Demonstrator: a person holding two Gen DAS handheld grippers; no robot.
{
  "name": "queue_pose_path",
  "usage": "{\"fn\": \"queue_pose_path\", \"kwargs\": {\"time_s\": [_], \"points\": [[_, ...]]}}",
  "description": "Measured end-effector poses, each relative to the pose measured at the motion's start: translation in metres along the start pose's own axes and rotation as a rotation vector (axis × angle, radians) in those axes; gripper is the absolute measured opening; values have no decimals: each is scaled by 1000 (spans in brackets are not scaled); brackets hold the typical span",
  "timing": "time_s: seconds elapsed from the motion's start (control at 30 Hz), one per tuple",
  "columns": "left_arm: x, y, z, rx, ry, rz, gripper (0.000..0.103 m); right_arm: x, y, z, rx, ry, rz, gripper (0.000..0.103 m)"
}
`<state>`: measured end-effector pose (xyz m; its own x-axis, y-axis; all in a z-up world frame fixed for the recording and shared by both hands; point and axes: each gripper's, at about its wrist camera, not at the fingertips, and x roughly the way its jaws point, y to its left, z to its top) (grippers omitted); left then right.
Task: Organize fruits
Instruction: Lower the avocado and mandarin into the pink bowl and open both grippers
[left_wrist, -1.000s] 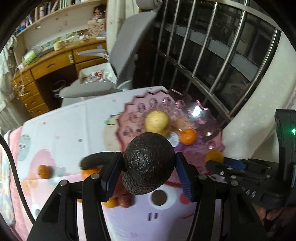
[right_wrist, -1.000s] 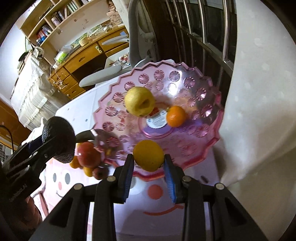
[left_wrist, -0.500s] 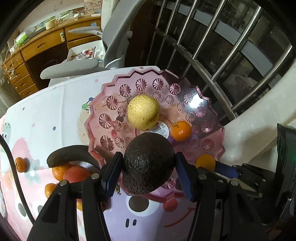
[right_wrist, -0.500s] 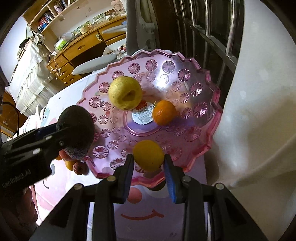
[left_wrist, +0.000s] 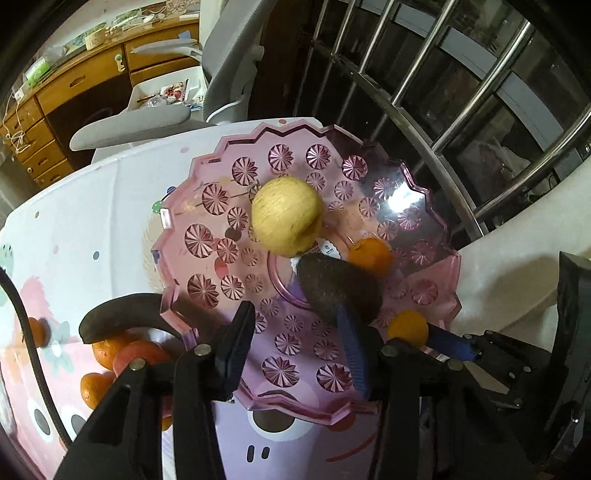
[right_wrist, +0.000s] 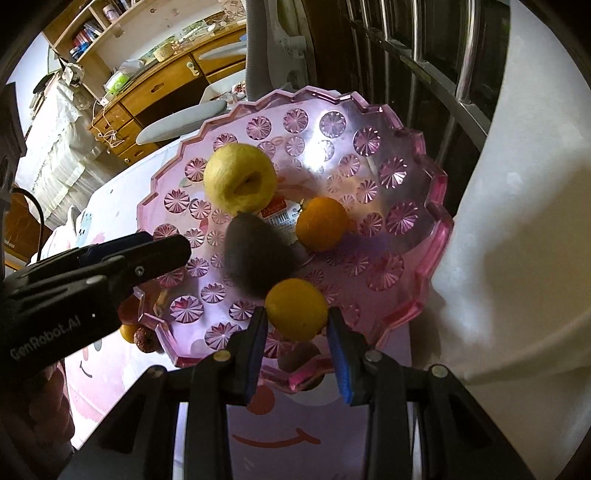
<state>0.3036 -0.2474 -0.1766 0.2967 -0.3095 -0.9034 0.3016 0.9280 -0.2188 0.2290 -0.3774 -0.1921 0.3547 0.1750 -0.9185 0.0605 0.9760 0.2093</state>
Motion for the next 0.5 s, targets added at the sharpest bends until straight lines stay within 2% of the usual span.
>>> {"fn": "queue_pose_path", "kwargs": {"time_s": [0.1,0.17,0.23,0.5], "points": [[-4,6,-1,-18,-3,2,44,-1,2,-1,9,-2,4,40],[-7,9,-2,-31,-2,4,45,-3,5,0,11,-6,5,49],[-11,15,-3,-45,-1,5,46,-5,7,-1,16,-9,-1,52],[-32,42,-19,-105,8,28,53,-21,17,-8,63,-26,18,54]]}}
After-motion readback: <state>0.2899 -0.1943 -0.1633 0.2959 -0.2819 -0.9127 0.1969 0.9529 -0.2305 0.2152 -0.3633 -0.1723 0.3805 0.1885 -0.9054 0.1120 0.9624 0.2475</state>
